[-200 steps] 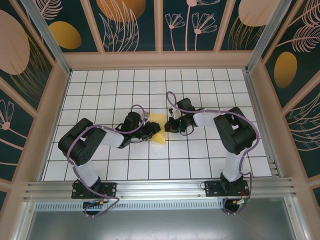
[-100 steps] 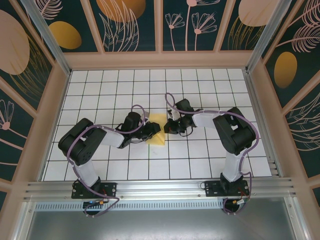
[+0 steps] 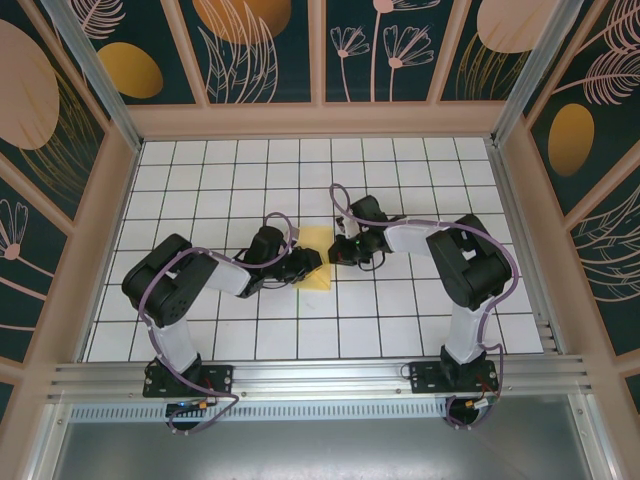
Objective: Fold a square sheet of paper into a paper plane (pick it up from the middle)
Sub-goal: Fold the triangle a second time at the center of the table.
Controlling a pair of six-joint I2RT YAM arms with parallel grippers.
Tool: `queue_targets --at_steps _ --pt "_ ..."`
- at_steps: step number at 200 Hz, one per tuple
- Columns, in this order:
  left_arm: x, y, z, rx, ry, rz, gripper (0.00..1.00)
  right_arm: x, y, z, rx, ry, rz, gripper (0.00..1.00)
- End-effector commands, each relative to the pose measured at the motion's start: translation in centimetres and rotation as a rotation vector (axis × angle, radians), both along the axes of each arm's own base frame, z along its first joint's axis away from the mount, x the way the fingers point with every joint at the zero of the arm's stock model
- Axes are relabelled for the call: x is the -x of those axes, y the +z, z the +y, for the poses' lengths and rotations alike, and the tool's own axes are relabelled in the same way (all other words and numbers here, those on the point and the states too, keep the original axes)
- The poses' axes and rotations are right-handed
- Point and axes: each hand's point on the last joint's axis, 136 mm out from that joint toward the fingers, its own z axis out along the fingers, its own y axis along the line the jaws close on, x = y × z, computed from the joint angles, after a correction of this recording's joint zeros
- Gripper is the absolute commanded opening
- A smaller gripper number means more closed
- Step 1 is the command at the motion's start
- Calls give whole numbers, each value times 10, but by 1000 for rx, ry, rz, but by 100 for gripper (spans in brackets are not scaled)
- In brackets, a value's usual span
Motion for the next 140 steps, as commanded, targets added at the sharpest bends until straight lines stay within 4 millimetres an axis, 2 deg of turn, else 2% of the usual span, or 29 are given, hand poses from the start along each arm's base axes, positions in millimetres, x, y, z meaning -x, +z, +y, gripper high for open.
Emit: queue_targets --at_steps 1,140 --pt "2 1 -6 11 -32 -14 28 -6 -1 1 17 2 -13 4" --pt "3 -6 -4 -6 -31 0 28 1 -3 -3 29 -1 6 4"
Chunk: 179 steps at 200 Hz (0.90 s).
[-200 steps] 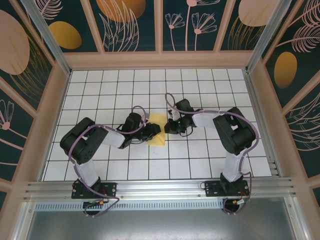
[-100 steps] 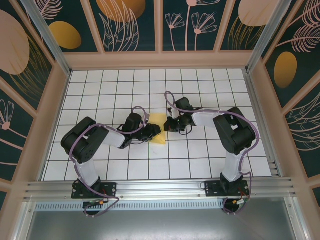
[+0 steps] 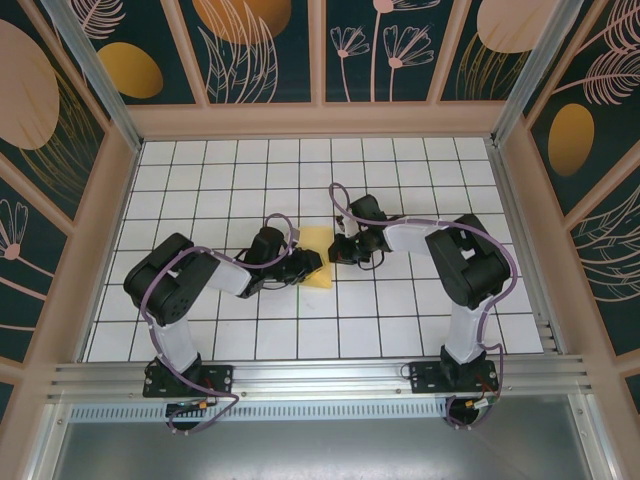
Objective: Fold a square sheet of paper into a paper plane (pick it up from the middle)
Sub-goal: Fold the triangle a second time at the center of the table.
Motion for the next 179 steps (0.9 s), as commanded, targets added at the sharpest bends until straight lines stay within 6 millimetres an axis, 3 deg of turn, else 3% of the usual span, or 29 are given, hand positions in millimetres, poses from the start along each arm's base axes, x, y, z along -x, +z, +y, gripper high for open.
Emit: queue_targets --at_steps 1,179 --pt "1 -1 -4 -4 -20 -14 28 5 0 -2 12 7 13 4" --pt "2 -11 2 -46 -11 1 28 10 -3 -4 11 1 33 5"
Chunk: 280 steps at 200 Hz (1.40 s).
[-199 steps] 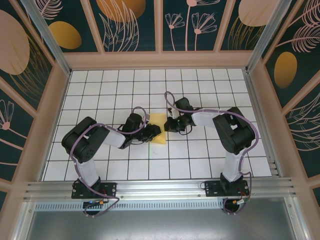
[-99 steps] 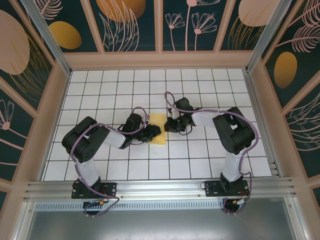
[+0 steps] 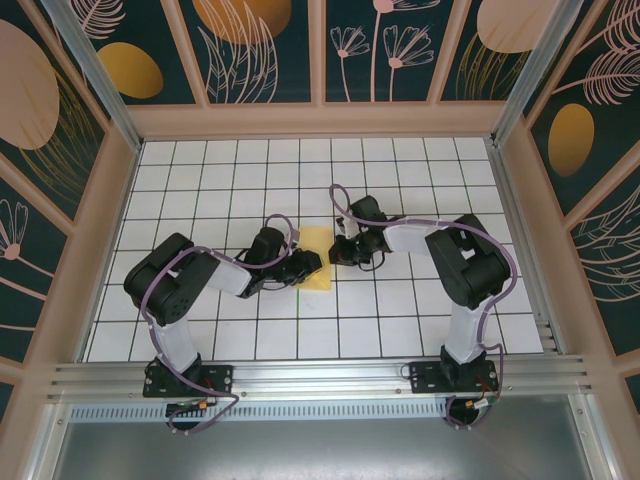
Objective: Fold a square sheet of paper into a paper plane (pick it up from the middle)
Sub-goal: Fold the triangle a second time at the center of the table.
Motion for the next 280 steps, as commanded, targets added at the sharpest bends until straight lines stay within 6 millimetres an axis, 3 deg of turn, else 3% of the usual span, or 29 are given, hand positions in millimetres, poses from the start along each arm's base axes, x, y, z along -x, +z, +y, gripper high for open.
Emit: queue_targets --at_steps 1,109,157,214,241,280 --pt "1 -8 0 -33 -10 -2 28 7 0 -2 6 0 21 5" --pt "3 -17 2 -54 -4 21 27 7 -4 -4 18 -5 23 5" --pt "4 -32 13 -130 49 98 26 6 -2 -3 20 -5 21 5" --pt "7 -46 23 -178 96 148 25 -4 20 -2 7 -26 -31 14" --pt "9 -50 28 -200 116 158 24 -8 33 -3 -2 -36 -72 14" --pt "9 -51 32 -213 131 163 23 -3 34 3 -35 -14 -67 13"
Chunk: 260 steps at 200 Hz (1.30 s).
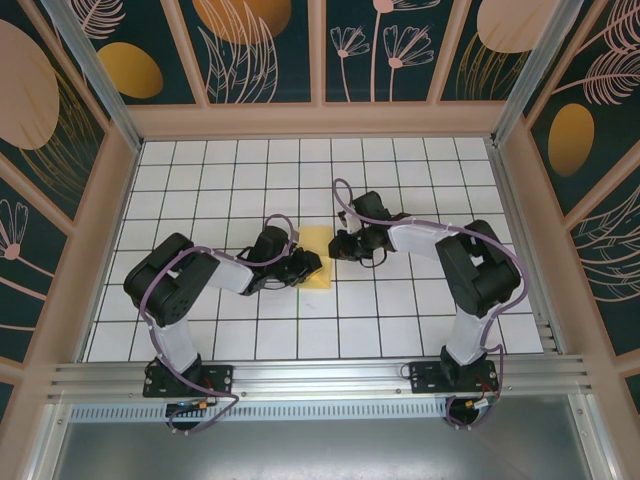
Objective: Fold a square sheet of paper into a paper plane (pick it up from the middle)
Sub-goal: Fold the triangle a second time at the center of the table.
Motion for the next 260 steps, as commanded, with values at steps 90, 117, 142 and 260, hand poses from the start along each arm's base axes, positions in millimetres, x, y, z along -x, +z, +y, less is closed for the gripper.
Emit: queue_targets --at_steps 90,117,142,260 --pt "13 -42 28 -157 69 101 19 4 -12 15 -15 38 44 8" --pt "12 -41 27 -154 67 98 18 5 -21 13 0 42 56 8" --pt "10 -33 24 -141 57 75 18 11 -43 1 71 41 85 8" --pt "-22 -2 16 -192 41 -81 21 16 -63 -15 168 52 94 7"
